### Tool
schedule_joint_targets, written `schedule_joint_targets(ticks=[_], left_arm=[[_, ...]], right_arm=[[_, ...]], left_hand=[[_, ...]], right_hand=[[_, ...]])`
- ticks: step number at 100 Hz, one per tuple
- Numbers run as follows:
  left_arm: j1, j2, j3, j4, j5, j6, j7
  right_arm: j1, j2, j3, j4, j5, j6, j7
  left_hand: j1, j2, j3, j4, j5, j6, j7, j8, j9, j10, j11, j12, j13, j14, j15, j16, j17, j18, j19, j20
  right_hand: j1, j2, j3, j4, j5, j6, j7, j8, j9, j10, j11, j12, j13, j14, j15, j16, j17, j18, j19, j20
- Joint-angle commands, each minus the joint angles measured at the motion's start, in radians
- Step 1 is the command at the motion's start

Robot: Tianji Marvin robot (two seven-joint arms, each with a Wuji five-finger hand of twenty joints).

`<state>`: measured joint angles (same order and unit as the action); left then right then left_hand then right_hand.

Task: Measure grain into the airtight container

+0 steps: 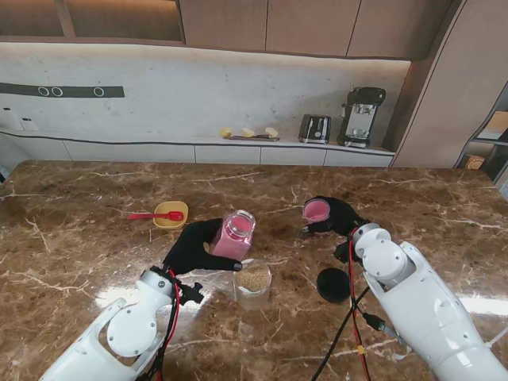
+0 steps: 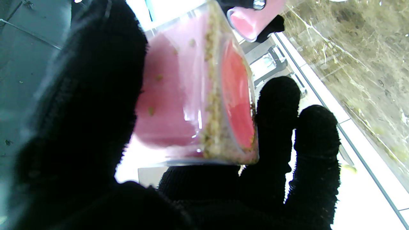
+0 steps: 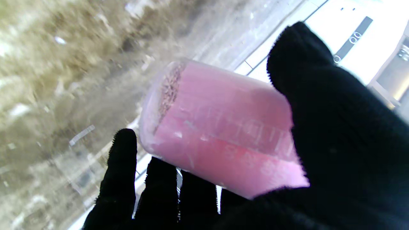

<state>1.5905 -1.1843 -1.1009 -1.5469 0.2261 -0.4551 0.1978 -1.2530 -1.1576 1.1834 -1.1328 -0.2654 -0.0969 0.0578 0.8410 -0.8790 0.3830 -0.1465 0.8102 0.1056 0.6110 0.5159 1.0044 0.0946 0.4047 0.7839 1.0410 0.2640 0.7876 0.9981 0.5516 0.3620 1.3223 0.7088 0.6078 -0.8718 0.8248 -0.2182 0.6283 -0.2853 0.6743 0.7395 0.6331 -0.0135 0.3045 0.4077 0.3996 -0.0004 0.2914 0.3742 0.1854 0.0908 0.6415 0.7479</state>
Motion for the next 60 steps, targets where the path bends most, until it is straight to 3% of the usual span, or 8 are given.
schedule_joint_targets(ticks=[1, 8, 10, 19, 21, 28, 31, 60], left_arm=[[-0.007, -0.002, 0.007, 0.008, -0.003, 0.005, -0.005], [-0.015, -0.003, 0.012, 0.014, -0.008, 0.006, -0.007], [-0.018, -0.003, 0.014, 0.016, -0.01, 0.006, -0.008], [-0.027, -0.004, 0.022, 0.023, -0.015, 0.005, -0.01], [-0.029, -0.004, 0.023, 0.024, -0.016, 0.004, -0.011], [-0.034, -0.004, 0.028, 0.027, -0.017, 0.003, -0.013], [-0.035, -0.004, 0.029, 0.029, -0.017, 0.002, -0.013], [-0.049, -0.005, 0.042, 0.039, -0.023, -0.007, -0.02]], right_arm=[[-0.014, 0.013, 0.015, -0.051, -0.005, 0.01, 0.006], [-0.044, 0.018, 0.046, -0.123, -0.017, 0.027, 0.006], [-0.052, 0.019, 0.054, -0.143, -0.017, 0.031, 0.006], [-0.089, 0.025, 0.087, -0.232, -0.024, 0.047, 0.015], [-0.097, 0.026, 0.093, -0.253, -0.026, 0.051, 0.017], [-0.125, 0.031, 0.113, -0.32, -0.039, 0.066, 0.026], [-0.137, 0.034, 0.121, -0.349, -0.043, 0.072, 0.032], [-0.229, 0.056, 0.175, -0.566, -0.108, 0.088, 0.09]], left_hand=[[0.237, 0.457, 0.497, 0.018, 0.247, -0.33, 0.347, 0.1, 0.132, -0.163, 0.158, 0.064, 0.036, -0.059, 0.022, 0.004, -0.006, -0.017, 0.036, 0.017], [0.236, 0.457, 0.497, 0.018, 0.247, -0.33, 0.347, 0.099, 0.131, -0.163, 0.158, 0.064, 0.036, -0.059, 0.022, 0.004, -0.007, -0.017, 0.036, 0.017], [0.237, 0.456, 0.497, 0.018, 0.248, -0.33, 0.347, 0.099, 0.132, -0.162, 0.158, 0.064, 0.036, -0.058, 0.022, 0.004, -0.007, -0.016, 0.036, 0.017], [0.237, 0.457, 0.498, 0.018, 0.248, -0.33, 0.347, 0.099, 0.132, -0.163, 0.158, 0.064, 0.036, -0.059, 0.022, 0.004, -0.006, -0.016, 0.036, 0.018], [0.236, 0.458, 0.498, 0.018, 0.248, -0.33, 0.346, 0.099, 0.132, -0.163, 0.158, 0.064, 0.036, -0.059, 0.022, 0.004, -0.007, -0.017, 0.036, 0.018], [0.236, 0.457, 0.497, 0.018, 0.248, -0.331, 0.347, 0.099, 0.132, -0.164, 0.158, 0.064, 0.036, -0.058, 0.022, 0.004, -0.006, -0.017, 0.037, 0.018], [0.235, 0.457, 0.497, 0.018, 0.248, -0.332, 0.347, 0.099, 0.132, -0.164, 0.158, 0.064, 0.036, -0.06, 0.022, 0.004, -0.006, -0.017, 0.037, 0.018], [0.234, 0.457, 0.497, 0.018, 0.247, -0.334, 0.347, 0.1, 0.133, -0.167, 0.157, 0.064, 0.038, -0.063, 0.022, 0.003, -0.005, -0.02, 0.037, 0.019]], right_hand=[[0.006, 0.151, 0.057, -0.046, 0.107, -0.071, 0.176, 0.045, 0.048, -0.004, 0.028, 0.028, 0.078, 0.017, 0.016, 0.021, 0.054, 0.036, 0.055, 0.032], [-0.007, 0.172, 0.08, -0.043, 0.119, -0.053, 0.179, 0.067, 0.157, 0.001, 0.058, 0.054, 0.29, 0.021, 0.051, 0.028, 0.204, 0.081, 0.155, 0.03], [-0.01, 0.176, 0.092, -0.047, 0.122, -0.047, 0.18, 0.071, 0.185, 0.002, 0.058, 0.065, 0.335, 0.02, 0.057, 0.033, 0.225, 0.085, 0.212, -0.034], [-0.023, 0.182, 0.114, -0.044, 0.131, -0.031, 0.194, 0.075, 0.274, 0.002, 0.091, 0.086, 0.481, 0.039, 0.128, 0.069, 0.349, 0.093, 0.4, -0.095], [-0.027, 0.182, 0.122, -0.049, 0.132, -0.028, 0.197, 0.074, 0.286, 0.003, 0.097, 0.096, 0.499, 0.042, 0.143, 0.08, 0.364, 0.095, 0.445, -0.137], [-0.041, 0.189, 0.126, -0.05, 0.135, -0.007, 0.207, 0.074, 0.338, 0.004, 0.135, 0.121, 0.582, 0.05, 0.231, 0.123, 0.451, 0.085, 0.575, -0.147], [-0.044, 0.189, 0.133, -0.051, 0.136, 0.001, 0.214, 0.07, 0.356, 0.006, 0.145, 0.136, 0.605, 0.053, 0.262, 0.137, 0.475, 0.084, 0.629, -0.2], [-0.052, 0.188, 0.203, -0.06, 0.095, 0.069, 0.231, 0.068, 0.409, 0.014, 0.252, 0.283, 0.691, 0.034, 0.609, 0.256, 0.649, 0.025, 0.901, -0.259]])
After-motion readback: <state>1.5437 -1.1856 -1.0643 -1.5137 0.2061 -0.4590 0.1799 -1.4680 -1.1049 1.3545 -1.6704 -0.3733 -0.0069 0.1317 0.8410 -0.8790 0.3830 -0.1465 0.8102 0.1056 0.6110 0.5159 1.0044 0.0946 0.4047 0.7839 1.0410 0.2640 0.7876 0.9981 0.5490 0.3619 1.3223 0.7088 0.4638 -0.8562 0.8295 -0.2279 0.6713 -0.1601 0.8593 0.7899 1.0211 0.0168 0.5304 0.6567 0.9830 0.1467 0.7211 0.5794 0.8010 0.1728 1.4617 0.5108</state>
